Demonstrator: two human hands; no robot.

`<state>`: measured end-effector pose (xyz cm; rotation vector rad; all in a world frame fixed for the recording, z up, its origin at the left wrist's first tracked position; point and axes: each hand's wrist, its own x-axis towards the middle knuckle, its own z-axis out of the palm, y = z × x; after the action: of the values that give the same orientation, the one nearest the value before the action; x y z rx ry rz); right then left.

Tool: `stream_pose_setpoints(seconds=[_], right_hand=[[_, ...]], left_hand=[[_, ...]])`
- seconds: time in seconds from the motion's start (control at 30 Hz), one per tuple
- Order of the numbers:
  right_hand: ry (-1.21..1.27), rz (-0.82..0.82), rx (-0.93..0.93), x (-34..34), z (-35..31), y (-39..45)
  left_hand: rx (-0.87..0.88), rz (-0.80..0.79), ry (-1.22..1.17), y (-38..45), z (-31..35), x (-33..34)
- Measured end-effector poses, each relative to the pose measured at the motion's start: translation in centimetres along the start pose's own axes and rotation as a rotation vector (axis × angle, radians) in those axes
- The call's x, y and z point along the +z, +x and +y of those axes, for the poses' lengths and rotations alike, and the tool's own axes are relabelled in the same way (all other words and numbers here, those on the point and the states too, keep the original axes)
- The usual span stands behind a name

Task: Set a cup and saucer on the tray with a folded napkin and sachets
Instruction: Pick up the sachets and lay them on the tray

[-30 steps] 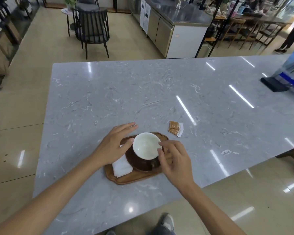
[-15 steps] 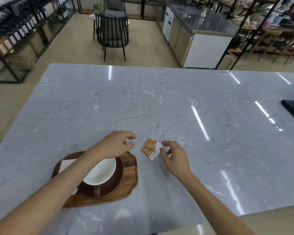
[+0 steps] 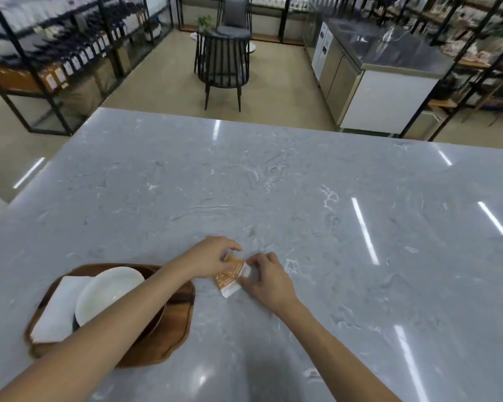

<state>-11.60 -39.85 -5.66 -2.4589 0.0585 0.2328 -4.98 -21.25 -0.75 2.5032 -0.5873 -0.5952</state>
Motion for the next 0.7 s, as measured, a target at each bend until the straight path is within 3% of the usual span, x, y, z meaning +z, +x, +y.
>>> stream_pose_setpoints(seconds=[0.23, 0.53, 0.63, 0.7], right_hand=[[0.284, -0.009, -0.033, -0.4, 0.2, 0.6], [0.581, 0.127, -0.19, -2.7, -2.0, 0.4], [0.56, 0.146, -0.145, -2.5, -2.5, 0.1], [0.356, 0.076, -0.057, -1.8, -2.7, -0.2]], left_hand=[[0.001, 0.029, 0.026, 0.2, 0.4, 0.3], [0.02, 0.193, -0.246, -3.2, 1.3, -0.6], [-0.034, 0.279, -0.283, -4.5, 0.8, -1.1], [-0.093, 0.353, -0.31, -5.3, 0.2, -1.4]])
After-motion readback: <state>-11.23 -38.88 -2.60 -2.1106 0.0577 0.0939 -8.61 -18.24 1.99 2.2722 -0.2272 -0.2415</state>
